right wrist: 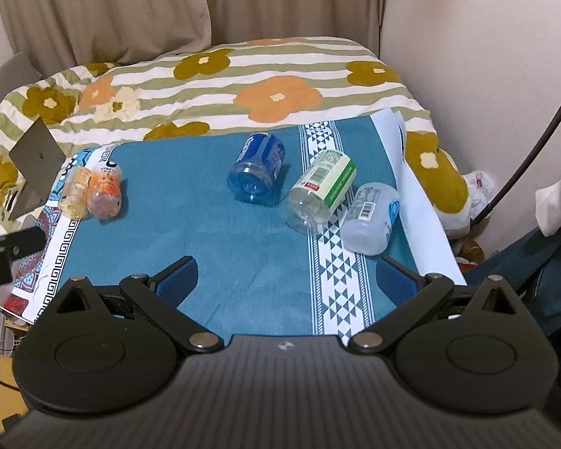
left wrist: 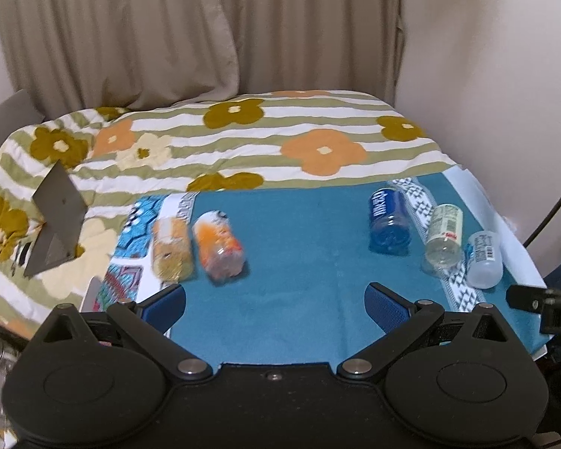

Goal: Flip cup upright
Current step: 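Move the left tool to the lying blue-labelled cup and close on it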

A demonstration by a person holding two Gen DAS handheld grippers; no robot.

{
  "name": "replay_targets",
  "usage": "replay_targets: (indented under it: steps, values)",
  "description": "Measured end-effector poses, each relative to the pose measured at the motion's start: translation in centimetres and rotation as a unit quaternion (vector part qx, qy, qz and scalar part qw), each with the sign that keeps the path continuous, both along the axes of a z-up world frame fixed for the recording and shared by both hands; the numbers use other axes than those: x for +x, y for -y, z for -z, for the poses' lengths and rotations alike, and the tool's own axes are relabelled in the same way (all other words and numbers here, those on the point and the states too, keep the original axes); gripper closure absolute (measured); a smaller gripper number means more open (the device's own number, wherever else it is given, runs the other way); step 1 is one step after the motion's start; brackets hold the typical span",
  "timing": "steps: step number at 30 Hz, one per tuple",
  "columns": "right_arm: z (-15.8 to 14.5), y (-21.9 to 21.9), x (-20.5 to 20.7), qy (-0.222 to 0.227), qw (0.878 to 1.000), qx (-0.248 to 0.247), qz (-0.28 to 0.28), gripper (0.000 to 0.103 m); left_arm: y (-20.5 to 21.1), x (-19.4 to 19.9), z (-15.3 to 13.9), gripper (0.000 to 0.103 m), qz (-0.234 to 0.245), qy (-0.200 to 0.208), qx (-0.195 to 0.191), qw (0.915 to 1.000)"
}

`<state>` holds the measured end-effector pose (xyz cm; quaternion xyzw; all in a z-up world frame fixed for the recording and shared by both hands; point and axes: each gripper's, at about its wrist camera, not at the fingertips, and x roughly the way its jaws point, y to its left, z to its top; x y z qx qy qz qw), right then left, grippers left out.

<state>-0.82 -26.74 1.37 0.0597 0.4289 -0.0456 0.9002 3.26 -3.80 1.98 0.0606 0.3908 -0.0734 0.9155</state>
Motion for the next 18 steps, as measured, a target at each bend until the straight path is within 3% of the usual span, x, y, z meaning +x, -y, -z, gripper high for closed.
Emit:
replay_targets:
  steps: [10,18]
  values:
    - [1.2,3.7,1.8,-0.005,1.000,0.002,0.003,0.000,6.4,7.9,1.2,0.000,0.059,-0.041,0.001,0.9974]
    - [3.9,5.6,3.4,-0.021,1.000,0.016,-0.003,0.000,11.5,14.2,4.8,0.001,0.099,-0.097,0.002,0.9903]
